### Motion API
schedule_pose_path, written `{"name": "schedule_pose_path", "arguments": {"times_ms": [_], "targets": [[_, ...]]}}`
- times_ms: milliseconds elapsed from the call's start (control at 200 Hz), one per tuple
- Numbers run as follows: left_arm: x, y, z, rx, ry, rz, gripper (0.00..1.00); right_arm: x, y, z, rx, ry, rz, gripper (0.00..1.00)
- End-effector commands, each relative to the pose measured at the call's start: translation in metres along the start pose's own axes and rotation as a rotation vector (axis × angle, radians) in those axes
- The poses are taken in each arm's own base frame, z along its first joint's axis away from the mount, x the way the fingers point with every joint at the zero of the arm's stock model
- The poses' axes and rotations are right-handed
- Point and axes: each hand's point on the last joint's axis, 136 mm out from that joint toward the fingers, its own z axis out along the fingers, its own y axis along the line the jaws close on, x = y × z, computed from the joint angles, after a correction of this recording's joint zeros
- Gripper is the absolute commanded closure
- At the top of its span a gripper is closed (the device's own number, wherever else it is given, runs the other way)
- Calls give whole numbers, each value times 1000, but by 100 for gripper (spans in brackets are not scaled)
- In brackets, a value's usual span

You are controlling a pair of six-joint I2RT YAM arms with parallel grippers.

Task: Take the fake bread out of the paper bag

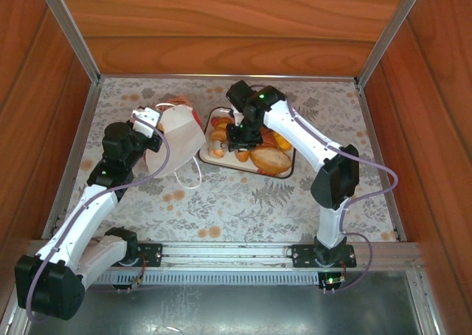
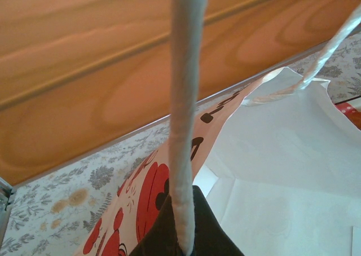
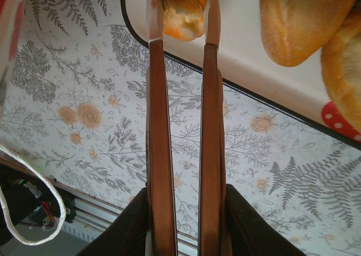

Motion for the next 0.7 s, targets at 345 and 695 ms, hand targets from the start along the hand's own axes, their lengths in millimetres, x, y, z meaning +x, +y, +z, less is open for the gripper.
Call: {"name": "schedule_pose_path", "arguments": {"times_ms": [345,695], "targets": [[-27,7,-6,-16,-75,-2,100,20,-19,-6,104,111,-90,97],[-26,7,-6,-15,-73,-4,100,19,-28,6,195,149,-134,94]]}}
